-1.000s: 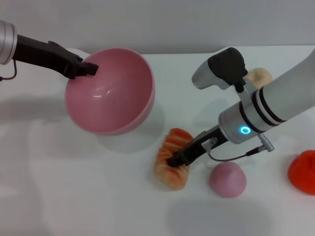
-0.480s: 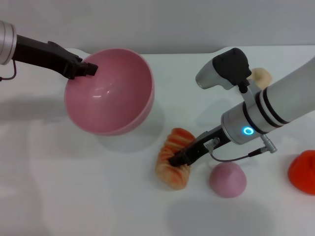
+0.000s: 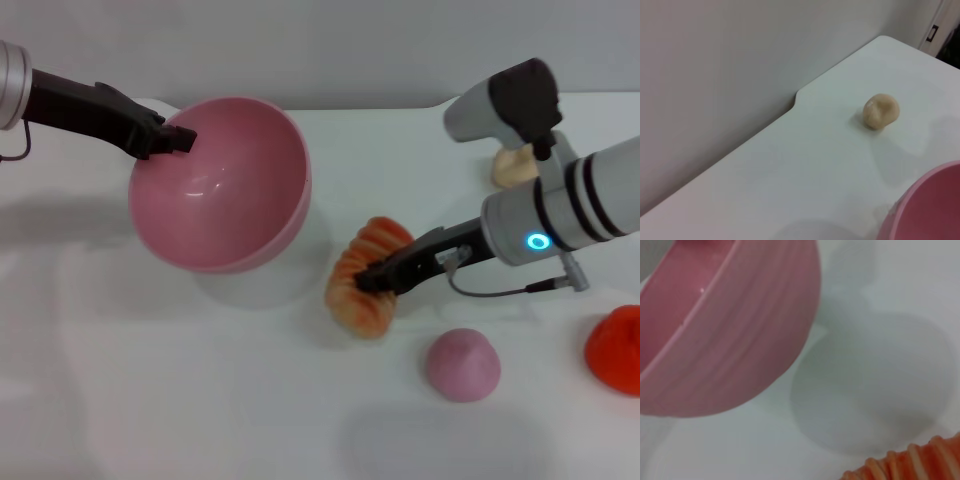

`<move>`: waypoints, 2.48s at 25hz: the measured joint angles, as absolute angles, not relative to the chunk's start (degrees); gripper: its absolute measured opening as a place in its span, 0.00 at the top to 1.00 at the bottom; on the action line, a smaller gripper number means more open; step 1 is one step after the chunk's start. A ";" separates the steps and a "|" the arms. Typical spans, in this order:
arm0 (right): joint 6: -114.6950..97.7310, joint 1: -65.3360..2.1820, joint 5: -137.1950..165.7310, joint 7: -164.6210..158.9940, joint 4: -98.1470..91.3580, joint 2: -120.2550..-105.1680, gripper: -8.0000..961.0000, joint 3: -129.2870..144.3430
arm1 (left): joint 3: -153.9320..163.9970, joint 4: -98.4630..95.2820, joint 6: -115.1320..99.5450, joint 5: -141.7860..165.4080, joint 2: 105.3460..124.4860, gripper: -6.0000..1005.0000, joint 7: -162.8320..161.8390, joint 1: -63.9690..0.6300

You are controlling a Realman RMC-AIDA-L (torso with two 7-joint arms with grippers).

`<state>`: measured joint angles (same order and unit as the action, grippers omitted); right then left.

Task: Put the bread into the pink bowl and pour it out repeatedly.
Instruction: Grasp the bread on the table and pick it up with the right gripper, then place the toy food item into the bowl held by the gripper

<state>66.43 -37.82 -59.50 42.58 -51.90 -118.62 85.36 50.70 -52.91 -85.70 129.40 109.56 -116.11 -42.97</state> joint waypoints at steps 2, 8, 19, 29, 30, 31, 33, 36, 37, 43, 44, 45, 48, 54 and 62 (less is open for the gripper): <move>66.42 -36.73 -58.55 42.54 -53.44 -118.58 0.85 83.99 | 50.70 -52.91 -85.65 129.40 109.49 0.95 -116.16 -43.05; 65.36 -34.23 -51.31 42.30 -57.59 -118.64 0.86 77.79 | 50.70 -52.83 -85.53 129.42 109.38 0.95 -116.52 -43.21; 63.91 -30.64 -49.10 42.09 -77.34 -118.87 0.86 70.15 | 51.19 -52.32 -85.10 129.49 109.78 0.95 -116.66 -42.97; 64.52 -30.36 -49.56 38.29 -96.58 -119.07 0.87 73.57 | 51.37 -52.18 -85.04 129.54 110.43 0.95 -116.71 -42.90; 64.65 -30.52 -49.58 37.73 -98.00 -119.08 0.87 74.24 | 51.39 -52.16 -85.01 129.54 110.45 0.95 -116.72 -42.89; 64.91 -30.75 -49.60 37.00 -99.53 -119.08 0.87 75.18 | 51.39 -52.16 -85.01 129.54 110.45 0.95 -116.72 -42.89; 65.62 -31.35 -49.65 35.76 -101.92 -119.10 0.87 77.89 | 51.40 -52.11 -84.92 129.55 110.46 0.95 -116.72 -42.89; 66.09 -32.45 -49.68 34.68 -103.26 -119.09 0.88 82.68 | 51.40 -51.98 -84.58 129.55 110.48 0.95 -116.72 -42.92; 66.11 -32.83 -49.68 34.45 -103.19 -119.08 0.88 84.34 | 51.40 -51.88 -84.50 129.56 110.50 0.95 -116.71 -42.96; 65.63 -34.69 -50.77 33.78 -98.58 -119.14 0.88 92.32 | 52.02 -51.47 -83.88 129.56 110.64 0.95 -116.47 -43.08; 65.49 -34.88 -51.29 33.79 -97.43 -119.15 0.88 93.26 | 52.18 -51.47 -83.72 129.56 110.64 0.95 -116.49 -43.08; 65.45 -35.07 -51.78 33.90 -96.34 -119.15 0.88 94.19 | 52.22 -51.47 -83.69 129.55 110.64 0.95 -116.50 -43.09; 65.01 -35.43 -52.35 34.11 -93.90 -119.14 0.88 96.34 | 52.22 -51.47 -83.63 129.56 110.64 0.95 -116.52 -43.11; 64.20 -35.54 -52.53 35.16 -91.79 -119.08 0.86 97.32 | 52.29 -51.48 -83.59 129.55 110.64 0.95 -116.51 -43.22; 64.39 -36.12 -52.71 35.62 -90.24 -119.00 0.79 97.50 | 52.73 -51.51 -83.36 130.07 110.64 0.95 -116.58 -43.25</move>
